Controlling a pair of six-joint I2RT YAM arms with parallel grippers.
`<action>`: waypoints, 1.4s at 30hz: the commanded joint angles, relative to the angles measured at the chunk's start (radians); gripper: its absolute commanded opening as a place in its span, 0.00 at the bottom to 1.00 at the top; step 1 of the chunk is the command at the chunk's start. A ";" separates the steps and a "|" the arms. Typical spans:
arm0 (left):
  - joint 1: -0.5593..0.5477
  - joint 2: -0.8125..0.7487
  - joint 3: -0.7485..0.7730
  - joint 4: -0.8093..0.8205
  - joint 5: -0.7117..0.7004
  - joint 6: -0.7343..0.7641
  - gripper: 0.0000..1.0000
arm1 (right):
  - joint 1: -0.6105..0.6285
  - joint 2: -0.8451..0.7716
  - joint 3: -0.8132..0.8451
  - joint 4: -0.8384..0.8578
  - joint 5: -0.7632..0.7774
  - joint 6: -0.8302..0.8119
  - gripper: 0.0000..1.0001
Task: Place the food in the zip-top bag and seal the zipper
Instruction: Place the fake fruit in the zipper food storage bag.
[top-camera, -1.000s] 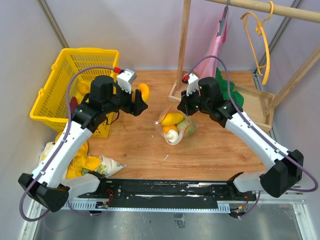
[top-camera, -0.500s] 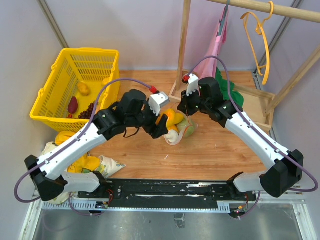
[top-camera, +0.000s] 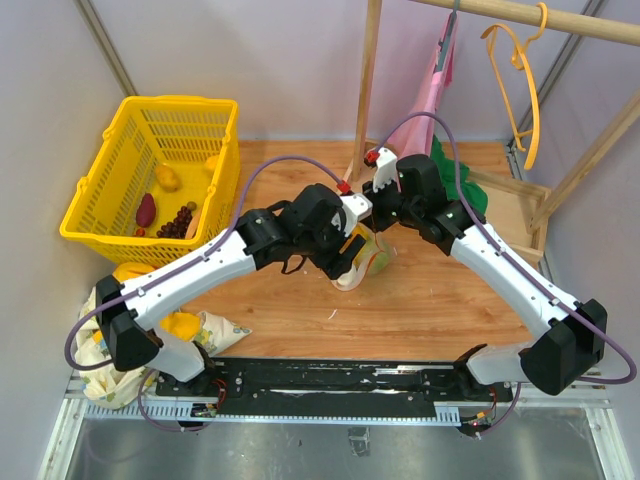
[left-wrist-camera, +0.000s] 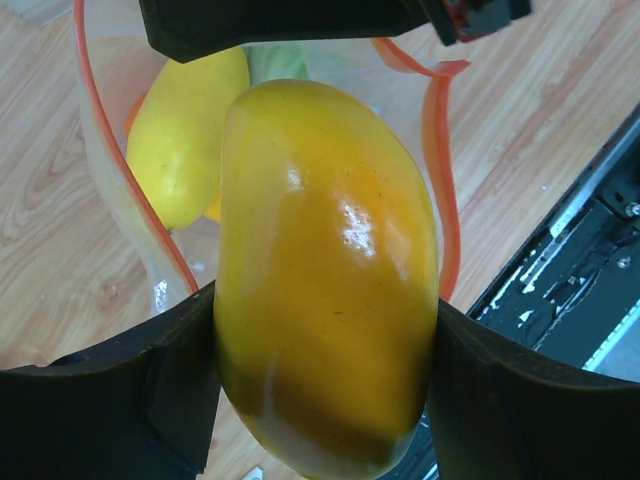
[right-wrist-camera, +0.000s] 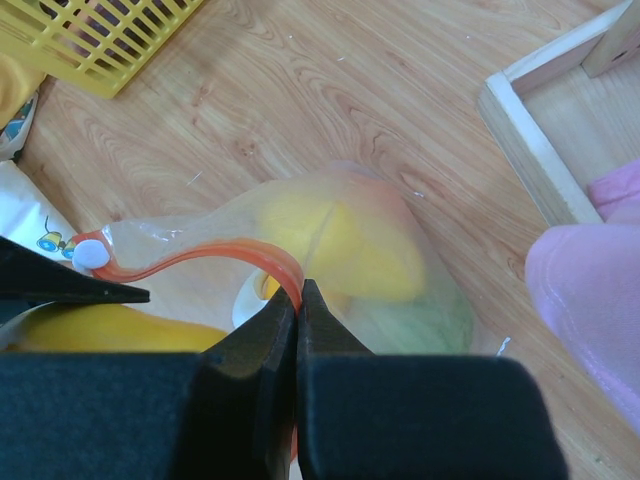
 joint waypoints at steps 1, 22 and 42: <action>-0.016 0.043 0.053 -0.035 -0.076 -0.020 0.25 | -0.009 -0.020 0.022 0.007 -0.016 0.008 0.01; -0.040 0.070 -0.034 0.132 -0.152 0.010 0.65 | -0.008 -0.018 0.018 0.020 -0.058 0.025 0.01; -0.041 -0.115 -0.341 0.485 -0.146 0.109 0.79 | -0.009 -0.031 0.002 0.042 -0.062 0.051 0.01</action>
